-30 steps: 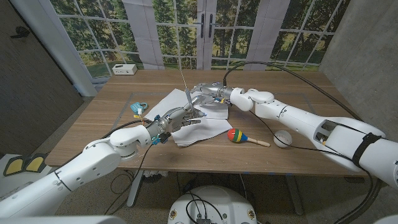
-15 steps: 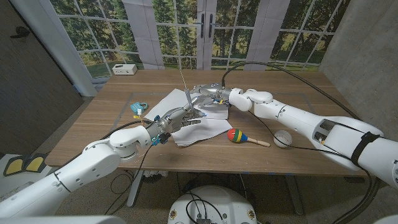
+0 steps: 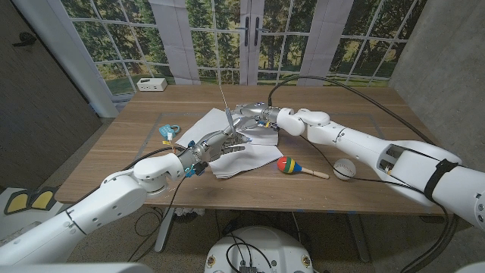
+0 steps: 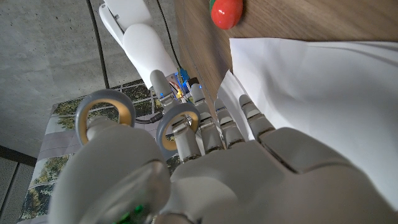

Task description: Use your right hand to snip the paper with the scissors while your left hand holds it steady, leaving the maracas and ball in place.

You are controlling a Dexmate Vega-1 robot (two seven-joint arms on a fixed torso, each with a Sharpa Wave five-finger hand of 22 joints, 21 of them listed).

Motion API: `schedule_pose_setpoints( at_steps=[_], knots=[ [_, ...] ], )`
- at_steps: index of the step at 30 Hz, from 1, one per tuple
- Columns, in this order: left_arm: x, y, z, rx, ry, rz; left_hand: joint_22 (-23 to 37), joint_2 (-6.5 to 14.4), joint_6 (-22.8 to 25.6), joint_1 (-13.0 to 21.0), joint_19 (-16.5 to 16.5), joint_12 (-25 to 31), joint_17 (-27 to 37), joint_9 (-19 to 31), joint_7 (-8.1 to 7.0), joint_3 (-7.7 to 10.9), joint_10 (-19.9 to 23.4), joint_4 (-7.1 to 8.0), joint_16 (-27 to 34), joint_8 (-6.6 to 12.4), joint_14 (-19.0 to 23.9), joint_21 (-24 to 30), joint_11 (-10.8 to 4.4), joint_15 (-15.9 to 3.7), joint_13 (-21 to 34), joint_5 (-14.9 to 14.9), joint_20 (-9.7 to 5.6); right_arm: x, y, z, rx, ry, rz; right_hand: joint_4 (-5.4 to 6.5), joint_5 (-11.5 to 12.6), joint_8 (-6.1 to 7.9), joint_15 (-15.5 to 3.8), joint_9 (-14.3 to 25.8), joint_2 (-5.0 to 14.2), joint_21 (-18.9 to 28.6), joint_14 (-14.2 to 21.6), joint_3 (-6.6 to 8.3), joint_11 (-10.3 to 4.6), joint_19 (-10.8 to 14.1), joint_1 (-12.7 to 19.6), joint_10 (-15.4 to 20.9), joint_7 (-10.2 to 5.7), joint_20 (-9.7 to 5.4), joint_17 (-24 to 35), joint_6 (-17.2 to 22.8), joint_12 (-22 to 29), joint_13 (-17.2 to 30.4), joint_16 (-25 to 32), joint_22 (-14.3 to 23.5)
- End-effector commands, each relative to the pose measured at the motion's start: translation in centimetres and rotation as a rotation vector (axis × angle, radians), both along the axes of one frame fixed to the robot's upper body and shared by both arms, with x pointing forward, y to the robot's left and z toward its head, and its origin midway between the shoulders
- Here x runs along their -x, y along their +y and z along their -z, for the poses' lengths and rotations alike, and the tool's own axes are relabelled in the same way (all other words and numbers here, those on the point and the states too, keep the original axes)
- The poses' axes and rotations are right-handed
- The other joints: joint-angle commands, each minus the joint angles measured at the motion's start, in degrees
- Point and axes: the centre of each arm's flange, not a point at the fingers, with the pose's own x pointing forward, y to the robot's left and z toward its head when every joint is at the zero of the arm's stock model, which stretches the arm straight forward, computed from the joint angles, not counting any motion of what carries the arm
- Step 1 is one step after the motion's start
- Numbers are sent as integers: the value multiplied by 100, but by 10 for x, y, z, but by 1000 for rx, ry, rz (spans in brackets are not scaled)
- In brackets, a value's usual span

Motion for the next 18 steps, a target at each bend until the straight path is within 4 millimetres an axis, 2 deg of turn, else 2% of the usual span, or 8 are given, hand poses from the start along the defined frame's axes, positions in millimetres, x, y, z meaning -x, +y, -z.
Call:
schedule_pose_setpoints(
  at_steps=[1,7,11,14,15,18],
  knots=[
    [-1,1,0,4,4,-3,11,23,-102,76,-2,2,-5,16,145,-27,765,36,-7,19,36,-14,-737,-249,10,4,-26,-2,2,1,10,6,-7,66,48,41,-1064,6,62,-9,-17,71,-44,-35,-25,5,-14,-542,25,39,37,17,46,9],
    [-2,1,0,3,5,2,11,26,-90,83,1,-3,-5,8,153,-27,765,41,-8,14,36,-14,-738,-248,15,4,-29,-3,2,2,-2,8,-9,99,64,53,-1068,7,88,-8,-7,126,-44,-43,-26,29,-16,-534,36,71,47,17,61,9],
    [-3,0,0,1,2,2,11,28,-91,81,4,-7,-5,14,158,-29,764,47,-8,14,36,-13,-737,-239,18,3,-33,-2,4,2,-9,10,-13,147,112,65,-1083,5,120,0,5,394,-46,-54,92,88,-22,-555,62,133,56,-2,90,10],
    [-3,0,-1,2,2,2,11,30,-109,80,4,-4,-5,21,146,-29,778,51,-9,8,37,-14,-727,-242,22,3,-41,-3,4,2,-8,12,-14,154,114,65,-1083,5,116,4,5,419,-46,-47,101,93,-21,-562,64,137,56,-5,92,10],
    [-3,0,-1,2,3,4,11,31,-102,80,4,-4,-5,20,147,-29,777,52,-9,10,37,-14,-728,-244,22,3,-42,-3,5,3,-6,14,-14,179,119,72,-1086,5,117,9,31,491,-45,-36,121,127,-19,-578,72,168,64,-12,110,10],
    [-2,0,0,3,4,2,11,31,-89,82,3,-8,-5,17,146,-30,774,55,-8,11,42,-15,-731,-244,24,3,-42,-4,5,4,-3,16,-15,224,117,79,-1085,4,103,25,64,572,-40,8,126,155,-18,-599,83,209,65,-23,133,10]
  ],
)
